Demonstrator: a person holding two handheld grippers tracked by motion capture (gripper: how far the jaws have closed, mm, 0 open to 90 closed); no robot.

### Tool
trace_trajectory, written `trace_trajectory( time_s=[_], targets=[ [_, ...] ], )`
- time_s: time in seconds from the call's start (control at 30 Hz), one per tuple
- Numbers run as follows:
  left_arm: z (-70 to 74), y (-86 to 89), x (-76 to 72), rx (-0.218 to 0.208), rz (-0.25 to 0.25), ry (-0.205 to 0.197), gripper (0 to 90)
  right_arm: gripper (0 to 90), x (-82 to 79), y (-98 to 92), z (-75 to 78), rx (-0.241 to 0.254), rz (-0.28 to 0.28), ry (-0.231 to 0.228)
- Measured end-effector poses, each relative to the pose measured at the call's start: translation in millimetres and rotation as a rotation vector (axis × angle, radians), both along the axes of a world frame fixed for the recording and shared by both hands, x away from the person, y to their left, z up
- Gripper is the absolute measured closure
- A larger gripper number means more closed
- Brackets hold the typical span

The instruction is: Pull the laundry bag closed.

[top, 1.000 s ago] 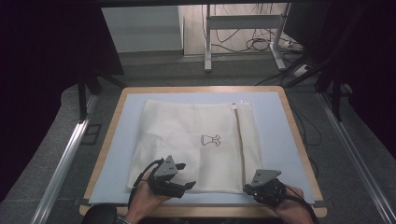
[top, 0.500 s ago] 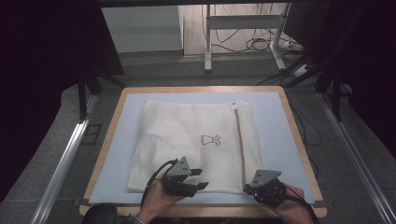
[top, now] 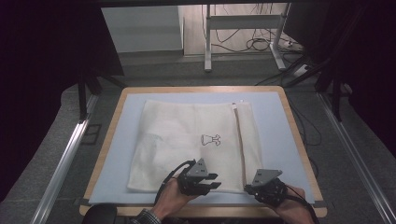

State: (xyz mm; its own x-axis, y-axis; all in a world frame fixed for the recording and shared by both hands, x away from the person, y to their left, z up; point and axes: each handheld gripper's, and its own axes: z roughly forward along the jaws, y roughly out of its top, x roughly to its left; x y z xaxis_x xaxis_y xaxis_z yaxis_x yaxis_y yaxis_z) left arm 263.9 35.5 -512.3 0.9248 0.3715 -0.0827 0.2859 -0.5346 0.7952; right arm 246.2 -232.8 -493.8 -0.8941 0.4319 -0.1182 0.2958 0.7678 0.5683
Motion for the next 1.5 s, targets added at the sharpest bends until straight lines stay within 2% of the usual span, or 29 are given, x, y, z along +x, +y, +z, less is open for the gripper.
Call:
trace_trajectory(
  time_s=[0.1,0.17,0.3,0.53,0.63,0.77,0.93,1.0,1.03,1.33,1.5],
  targets=[
    [-1.6,-6.7,2.4,0.015,-0.015,0.001,76.3,84.4,-0.3,-0.1,-0.1,-0.003,0.001,-0.001],
    [-2.6,-11.6,3.3,0.003,-0.018,0.015,80.8,84.5,-0.7,0.1,0.0,-0.008,0.002,-0.006],
    [-2.9,-20.9,5.8,0.006,-0.045,0.039,88.7,84.6,-1.1,0.6,-0.1,-0.01,0.005,-0.011],
    [-3.9,-38.5,7.1,0.015,-0.051,0.052,89.7,84.8,-1.0,0.4,-0.1,-0.011,0.006,-0.008],
    [-5.8,-47.0,7.4,0.03,-0.07,0.055,89.7,84.9,-1.1,0.5,-0.1,-0.009,0.005,-0.005],
    [-8.4,-57.7,8.0,0.075,-0.097,0.04,89.8,85.0,-1.0,0.5,-0.2,-0.011,0.007,-0.006],
    [-14.7,-66.4,7.8,0.085,-0.086,0.031,89.9,85.0,-1.0,0.5,-0.2,-0.01,0.006,-0.004],
    [-16.8,-68.3,7.8,0.098,-0.083,0.023,89.9,84.9,-0.8,0.6,-0.4,-0.017,0.008,-0.004],
    [-17.2,-68.3,8.5,0.122,-0.093,0.008,89.9,84.9,-0.7,0.8,-0.6,-0.019,0.007,-0.004],
    [-25.5,-67.2,3.9,0.066,-0.063,0.012,90.0,84.9,-0.3,3.0,-1.6,-0.022,0.003,-0.003],
    [-25.2,-68.6,-1.7,0.09,-0.058,-0.04,90.0,85.3,0.5,5.7,-2.2,-0.039,-0.003,-0.016]
  ],
)
